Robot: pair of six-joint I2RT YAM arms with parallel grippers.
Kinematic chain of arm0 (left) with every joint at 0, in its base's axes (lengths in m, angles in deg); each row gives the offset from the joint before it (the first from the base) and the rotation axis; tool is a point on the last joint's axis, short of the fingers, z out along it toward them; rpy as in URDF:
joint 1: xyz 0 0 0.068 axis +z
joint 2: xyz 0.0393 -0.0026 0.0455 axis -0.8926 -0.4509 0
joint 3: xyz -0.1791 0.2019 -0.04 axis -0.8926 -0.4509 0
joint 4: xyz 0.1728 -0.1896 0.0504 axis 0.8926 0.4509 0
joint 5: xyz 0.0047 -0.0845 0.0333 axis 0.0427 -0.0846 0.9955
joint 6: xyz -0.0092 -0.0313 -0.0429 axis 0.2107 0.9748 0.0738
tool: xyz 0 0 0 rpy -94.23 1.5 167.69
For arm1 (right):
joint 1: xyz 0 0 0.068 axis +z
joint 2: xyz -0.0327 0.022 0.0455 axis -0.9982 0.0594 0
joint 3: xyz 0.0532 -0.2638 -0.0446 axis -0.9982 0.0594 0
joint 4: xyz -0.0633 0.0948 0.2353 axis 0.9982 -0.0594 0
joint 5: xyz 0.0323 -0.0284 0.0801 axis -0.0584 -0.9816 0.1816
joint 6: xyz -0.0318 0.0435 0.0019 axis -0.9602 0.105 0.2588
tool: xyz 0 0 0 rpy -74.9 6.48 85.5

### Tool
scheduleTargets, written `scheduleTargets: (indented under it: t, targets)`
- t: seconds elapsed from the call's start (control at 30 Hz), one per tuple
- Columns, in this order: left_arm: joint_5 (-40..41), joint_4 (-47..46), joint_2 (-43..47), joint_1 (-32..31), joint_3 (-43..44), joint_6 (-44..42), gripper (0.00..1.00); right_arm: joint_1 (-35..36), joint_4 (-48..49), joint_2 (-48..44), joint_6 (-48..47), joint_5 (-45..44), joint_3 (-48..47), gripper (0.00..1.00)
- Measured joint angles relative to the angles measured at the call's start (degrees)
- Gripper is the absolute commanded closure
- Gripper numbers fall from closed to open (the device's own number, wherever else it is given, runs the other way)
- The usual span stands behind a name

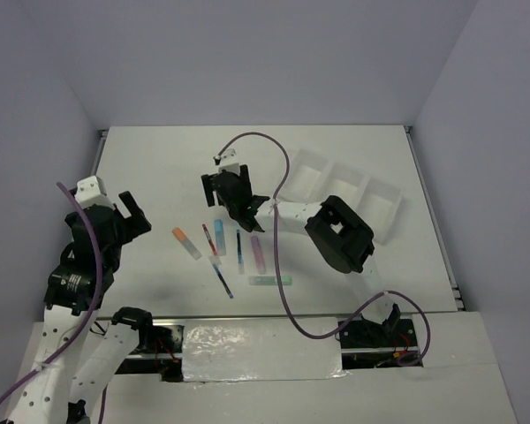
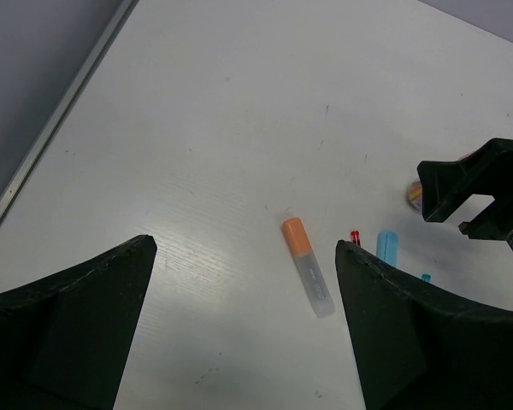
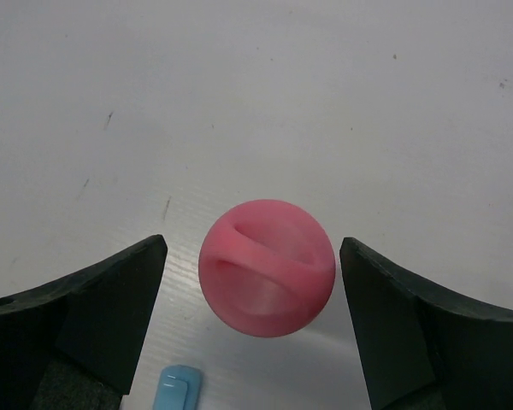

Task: Sort the stationery into containers
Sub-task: Pick up the stationery from the center of the board, then place the stationery in the storage box.

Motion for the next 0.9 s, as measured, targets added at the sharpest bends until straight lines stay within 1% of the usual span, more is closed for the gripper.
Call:
scheduleTargets:
  t: [0.03, 0.07, 0.1, 0.13, 0.17, 0.2, 0.23, 0.3, 0.33, 0.37, 0.43, 0.5, 0.57, 0.63, 0.7, 0.83, 0.9]
  targets:
    - [-0.1, -0.1, -0.1, 0.0, 0.0, 0.0, 0.01, 0.0, -0.7, 0.0, 0.2, 0.0, 0.0, 0.14]
    - [-0.2, -0.2, -0.1, 0.0, 0.0, -0.1, 0.01, 0.0, -1.0, 0.0, 0.4, 0.1, 0.0, 0.20]
    - [-0.4, -0.2, -0.1, 0.0, 0.0, -0.1, 0.01, 0.0, -1.8, 0.0, 0.7, 0.2, -0.3, 0.30]
    - [-0.5, -0.2, -0.1, 0.0, 0.0, -0.2, 0.01, 0.0, -2.5, 0.2, 0.8, 0.5, -0.8, 0.36]
    - [-0.6, -0.2, -0.1, 0.0, 0.0, -0.2, 0.01, -0.2, -3.4, 0.4, 1.2, 0.5, -1.5, 0.50]
    - [-0.7, -0.2, -0.1, 0.0, 0.0, -0.2, 0.01, -0.3, -4.1, 0.8, 1.3, 0.9, -2.4, 0.59]
    - [-0.8, -0.2, -0.1, 0.0, 0.0, -0.2, 0.01, -0.4, -4.8, 1.1, 1.7, 1.4, -3.3, 0.65]
    - [-1.0, -0.2, -0.1, 0.0, 0.0, -0.2, 0.01, -0.6, -5.3, 1.4, 2.4, 2.3, -3.9, 0.85]
    - [-1.0, -0.2, -0.1, 0.0, 0.0, -0.2, 0.01, -0.7, -5.5, 1.4, 2.4, 2.5, -3.9, 0.88]
    - [-1.0, -0.2, -0.1, 0.0, 0.0, -0.2, 0.01, -0.7, -5.5, 1.3, 2.3, 2.8, -3.9, 1.00]
    - [-1.1, -0.2, -0.1, 0.0, 0.0, -0.2, 0.01, -0.9, -6.8, 0.3, 2.6, 3.2, -3.4, 1.00]
    - [-1.2, -0.2, -0.1, 0.0, 0.0, -0.2, 0.01, -1.3, -11.2, -1.6, 2.8, 4.0, -3.3, 1.00]
    - [-1.4, -0.2, -0.1, 0.1, 0.0, -0.2, 0.01, -2.8, -18.5, -3.4, 3.7, 6.8, -5.4, 1.00]
    - [-1.5, -0.2, -0.1, 0.1, 0.0, -0.2, 0.01, -6.6, -26.9, -4.7, 4.8, 12.7, -10.1, 1.00]
    - [-1.5, -0.3, 0.0, 0.1, 0.0, -0.2, 0.01, -13.0, -32.3, -7.1, 5.8, 19.2, -13.3, 1.00]
    - [-1.9, -0.4, 0.1, 0.1, 0.0, -0.2, 0.01, -29.2, -37.4, -14.3, 6.6, 30.2, -12.6, 1.00]
    - [-2.1, -0.6, 0.0, 0.1, 0.0, -0.2, 0.01, -36.7, -39.5, -16.3, 6.6, 34.6, -12.5, 1.00]
